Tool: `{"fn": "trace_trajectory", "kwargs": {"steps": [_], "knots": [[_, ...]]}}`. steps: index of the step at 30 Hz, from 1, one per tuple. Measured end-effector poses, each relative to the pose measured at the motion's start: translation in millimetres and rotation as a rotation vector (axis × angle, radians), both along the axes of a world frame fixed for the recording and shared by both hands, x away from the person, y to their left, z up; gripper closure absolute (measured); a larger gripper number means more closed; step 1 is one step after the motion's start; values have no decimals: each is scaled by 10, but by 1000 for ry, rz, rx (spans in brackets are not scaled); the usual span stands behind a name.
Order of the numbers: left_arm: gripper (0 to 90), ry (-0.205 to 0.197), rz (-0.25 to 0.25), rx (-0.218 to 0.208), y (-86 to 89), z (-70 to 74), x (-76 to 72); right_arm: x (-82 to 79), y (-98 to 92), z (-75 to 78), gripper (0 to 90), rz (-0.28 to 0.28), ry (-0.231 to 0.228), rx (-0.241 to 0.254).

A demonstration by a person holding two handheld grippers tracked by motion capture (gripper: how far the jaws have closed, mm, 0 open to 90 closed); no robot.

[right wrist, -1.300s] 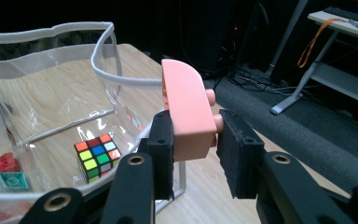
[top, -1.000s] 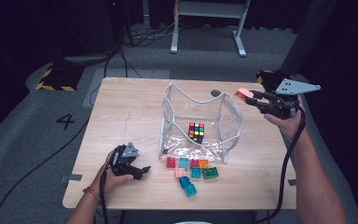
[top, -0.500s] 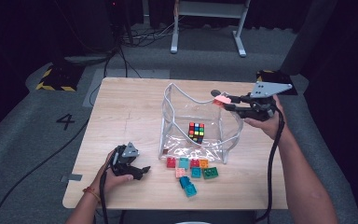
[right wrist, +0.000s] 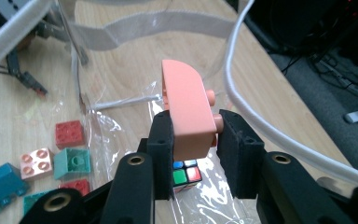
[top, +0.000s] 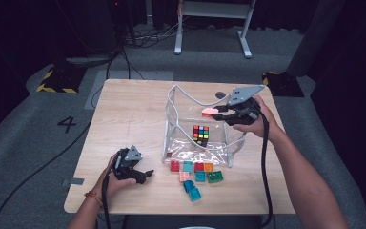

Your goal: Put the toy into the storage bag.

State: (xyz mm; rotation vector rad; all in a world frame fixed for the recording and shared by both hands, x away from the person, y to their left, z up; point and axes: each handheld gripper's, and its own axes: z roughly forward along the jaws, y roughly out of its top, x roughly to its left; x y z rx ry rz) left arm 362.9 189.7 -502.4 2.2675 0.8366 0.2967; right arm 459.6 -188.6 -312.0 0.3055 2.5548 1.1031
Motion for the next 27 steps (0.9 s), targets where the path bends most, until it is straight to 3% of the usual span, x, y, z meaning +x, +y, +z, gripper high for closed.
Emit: {"fn": "trace_trajectory", "kwargs": {"steps": [9,13,14,27], "knots": [[141,-2,-1,0,0,0,1,108,238,-86,671,27,40,-209],[141,-1,0,0,0,0,0,145,266,-108,671,39,89,-312],[141,0,0,-1,0,0,0,158,267,-133,671,43,93,-307],[141,-3,-2,0,1,0,3,184,64,-181,669,2,184,-463]]}}
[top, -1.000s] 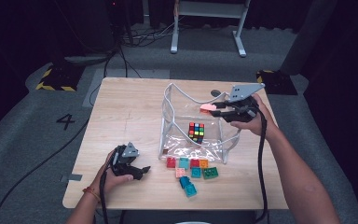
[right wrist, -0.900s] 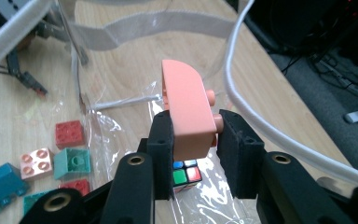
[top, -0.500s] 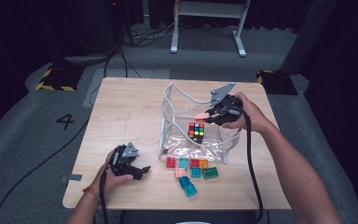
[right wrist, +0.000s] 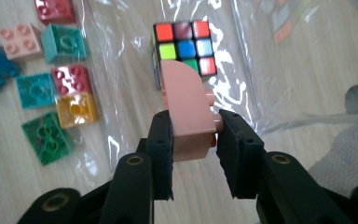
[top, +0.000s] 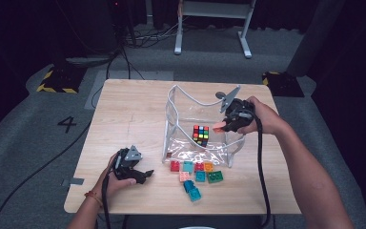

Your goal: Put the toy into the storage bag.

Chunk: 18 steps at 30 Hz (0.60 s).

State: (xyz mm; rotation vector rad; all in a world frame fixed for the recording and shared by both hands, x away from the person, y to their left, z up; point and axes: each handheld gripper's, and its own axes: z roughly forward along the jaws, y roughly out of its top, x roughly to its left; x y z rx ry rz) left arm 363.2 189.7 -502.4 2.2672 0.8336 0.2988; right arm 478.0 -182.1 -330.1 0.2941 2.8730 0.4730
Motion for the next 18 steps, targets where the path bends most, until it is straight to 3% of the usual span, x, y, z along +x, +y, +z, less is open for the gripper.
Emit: {"fn": "trace_trajectory", "kwargs": {"steps": [3,7,15,18], "knots": [[141,2,1,0,0,0,-2,-16,-28,-21,667,-18,19,-41],[141,1,1,0,0,0,-1,-8,-58,-29,660,-17,15,-47],[141,1,1,0,0,0,-1,-53,-94,14,608,-41,-14,37],[141,1,1,0,0,0,-1,-94,-138,65,587,-33,-39,110]]}}
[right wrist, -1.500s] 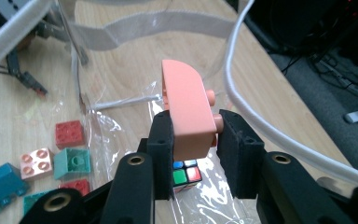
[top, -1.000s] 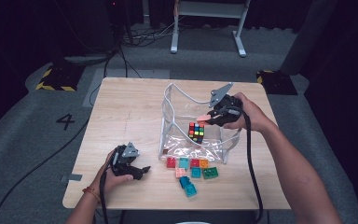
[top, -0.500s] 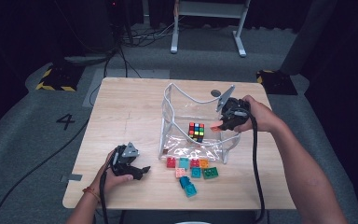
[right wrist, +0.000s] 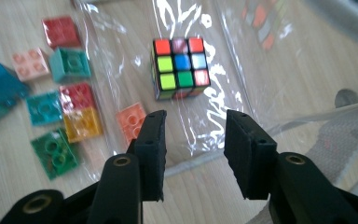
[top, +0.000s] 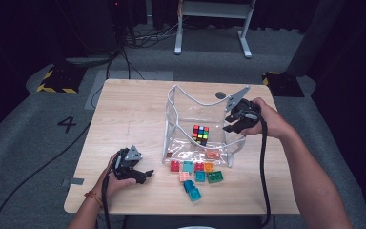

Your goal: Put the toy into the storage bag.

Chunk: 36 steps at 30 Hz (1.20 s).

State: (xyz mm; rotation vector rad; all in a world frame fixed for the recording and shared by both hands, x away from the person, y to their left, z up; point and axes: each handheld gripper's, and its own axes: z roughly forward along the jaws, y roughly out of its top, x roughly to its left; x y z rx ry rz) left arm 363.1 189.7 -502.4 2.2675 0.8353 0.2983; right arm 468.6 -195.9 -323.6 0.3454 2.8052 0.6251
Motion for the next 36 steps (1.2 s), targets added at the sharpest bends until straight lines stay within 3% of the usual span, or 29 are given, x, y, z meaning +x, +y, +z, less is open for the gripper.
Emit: {"fn": "trace_trajectory", "kwargs": {"steps": [6,9,21,25,31,36], "knots": [[141,1,0,0,0,0,0,-138,-175,106,525,-31,-41,159],[141,0,0,0,0,0,0,-200,-291,138,488,-50,-73,267],[141,0,0,0,0,0,0,-472,-655,238,293,-124,-182,486],[141,1,0,1,1,1,0,-599,-800,237,289,-171,-234,526],[141,0,0,0,0,0,0,-808,-1003,189,289,-196,-261,574],[141,0,-1,0,0,0,1,-952,-1137,-17,296,-213,-279,573]]}}
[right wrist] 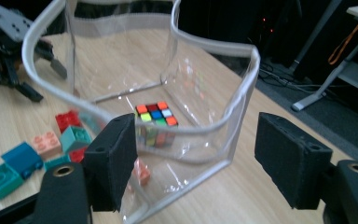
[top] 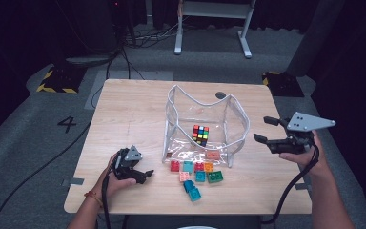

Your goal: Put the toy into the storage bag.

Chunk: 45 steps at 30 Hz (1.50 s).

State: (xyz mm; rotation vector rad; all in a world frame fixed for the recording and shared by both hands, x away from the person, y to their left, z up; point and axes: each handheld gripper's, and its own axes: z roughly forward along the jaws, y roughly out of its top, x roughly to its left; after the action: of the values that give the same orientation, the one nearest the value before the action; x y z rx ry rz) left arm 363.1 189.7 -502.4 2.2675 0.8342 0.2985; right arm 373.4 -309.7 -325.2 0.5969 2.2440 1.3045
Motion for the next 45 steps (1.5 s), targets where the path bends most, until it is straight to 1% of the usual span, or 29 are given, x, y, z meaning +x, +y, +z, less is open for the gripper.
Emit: {"fn": "trace_trajectory", "kwargs": {"steps": [1,4,5,6,8,9,10,11,12,14,16,17,18,20,22,23,25,26,29,31,33,35,39,41,42,44,45], "knots": [[141,1,1,0,0,0,-1,-21,-24,-56,296,-5,14,0],[141,1,1,0,0,0,-1,-74,-87,-242,297,-9,30,1],[141,1,1,0,0,0,-1,-93,-102,-328,299,1,47,4],[141,1,0,0,0,0,0,-105,-107,-380,300,4,60,3],[141,2,1,0,0,0,-2,-139,-109,-524,302,3,75,-22],[141,1,1,0,0,0,-1,-151,-105,-589,304,12,92,-15],[141,2,1,0,-1,0,-2,-169,-102,-648,304,20,107,-22],[141,1,6,0,-1,1,-5,-187,-96,-707,304,17,113,-31],[142,1,6,1,-1,1,-5,-196,-93,-749,307,17,117,-28],[142,1,6,1,-1,1,-5,-225,-90,-858,310,31,149,-22],[142,1,6,1,-1,1,-6,-249,-89,-960,318,41,169,-23],[142,1,6,0,-1,1,-6,-260,-82,-1026,322,51,187,-10],[142,1,7,0,-1,1,-6,-267,-74,-1064,323,58,198,-9],[142,1,7,1,-1,1,-6,-279,-38,-1158,327,67,215,-24],[142,1,7,1,-1,1,-6,-286,6,-1247,332,83,238,-14],[142,1,6,1,-1,1,-5,-285,45,-1304,335,95,252,-22],[142,1,7,1,-1,1,-6,-290,93,-1357,340,98,273,-29],[142,1,7,0,-1,1,-6,-290,133,-1399,340,113,283,-30],[142,1,7,0,-1,1,-6,-308,224,-1473,341,140,292,-53],[142,0,7,1,-1,1,-6,-306,274,-1512,342,159,298,-49],[142,1,7,0,-1,1,-6,-310,326,-1540,344,168,302,-56],[142,1,7,0,-2,1,-6,-298,396,-1573,344,185,298,-71],[142,1,6,0,-1,1,-6,-268,519,-1625,343,220,289,-78],[142,1,7,0,-1,1,-6,-256,573,-1639,338,219,290,-93],[142,1,7,0,-1,1,-6,-247,602,-1649,334,228,292,-93],[142,1,6,1,-1,2,-6,-225,653,-1664,329,234,276,-105],[142,1,7,0,-1,1,-6,-219,681,-1671,327,233,286,-101]]}}
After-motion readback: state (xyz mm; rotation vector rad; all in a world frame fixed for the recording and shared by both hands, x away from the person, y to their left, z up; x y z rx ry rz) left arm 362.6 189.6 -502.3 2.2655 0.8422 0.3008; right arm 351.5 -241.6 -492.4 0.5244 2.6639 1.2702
